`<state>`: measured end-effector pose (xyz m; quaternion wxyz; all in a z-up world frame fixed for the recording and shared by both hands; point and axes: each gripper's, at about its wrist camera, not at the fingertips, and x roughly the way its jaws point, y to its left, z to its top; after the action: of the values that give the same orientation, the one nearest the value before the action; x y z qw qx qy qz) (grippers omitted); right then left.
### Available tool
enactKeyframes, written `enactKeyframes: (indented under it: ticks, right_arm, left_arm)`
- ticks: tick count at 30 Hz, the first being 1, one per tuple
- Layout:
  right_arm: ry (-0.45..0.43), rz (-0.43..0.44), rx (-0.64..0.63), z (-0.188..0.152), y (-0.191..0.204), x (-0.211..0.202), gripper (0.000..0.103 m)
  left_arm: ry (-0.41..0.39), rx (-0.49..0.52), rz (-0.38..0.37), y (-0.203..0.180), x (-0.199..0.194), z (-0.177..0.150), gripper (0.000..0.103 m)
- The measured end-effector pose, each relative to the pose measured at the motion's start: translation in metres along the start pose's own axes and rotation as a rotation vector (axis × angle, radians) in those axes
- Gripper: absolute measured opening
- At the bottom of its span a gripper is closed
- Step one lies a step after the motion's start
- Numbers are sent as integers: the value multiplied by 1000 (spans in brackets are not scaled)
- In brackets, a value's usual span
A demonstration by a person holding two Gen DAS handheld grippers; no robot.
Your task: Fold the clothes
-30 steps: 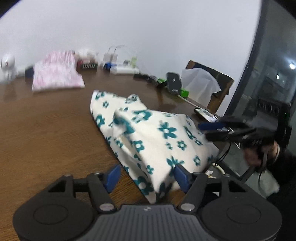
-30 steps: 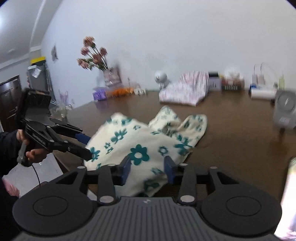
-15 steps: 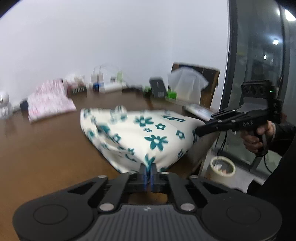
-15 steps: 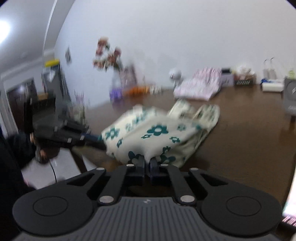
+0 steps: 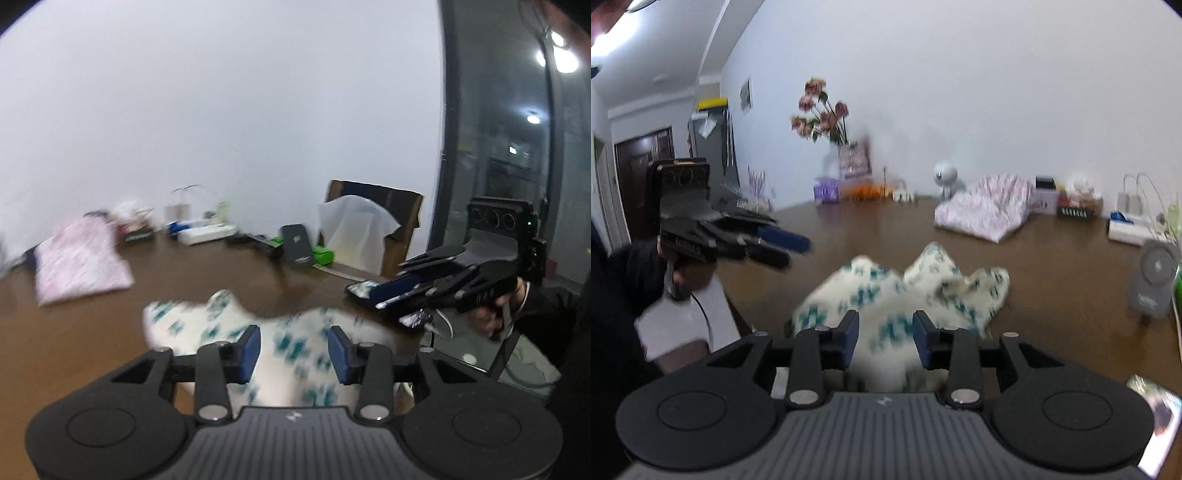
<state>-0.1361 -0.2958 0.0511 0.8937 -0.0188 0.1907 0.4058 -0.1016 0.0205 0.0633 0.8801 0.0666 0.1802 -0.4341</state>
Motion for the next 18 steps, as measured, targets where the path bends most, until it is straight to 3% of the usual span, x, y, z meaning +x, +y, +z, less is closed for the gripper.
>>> enactKeyframes:
  ticks: [4,7,9,12,15,16,18]
  right_arm:
    - [71,-6,-97,-9,12,53,25]
    - [112,-6,-151,-18,17,73,25]
    - [115,20,-145,-13,13,69,26]
    - [39,-1,-33,5,-8,60,31]
    - [79,-19,71,7,-26,82,31]
    - [129,-53,-3,0,-22,91,31]
    - [123,-78,-106,-10,-17,90,35]
  left_arm:
    - [139,45,153,2,65,-6,29]
    - [218,-63,151,19,71,-22,30]
    - [215,-104,156,22,65,-29,30]
    - [192,-164,158,25,63,-38,31]
    - [185,-165,151,28,62,-39,31]
    - [187,-158,150,29,61,-39,32]
    - [188,-142,150,28,61,-40,32]
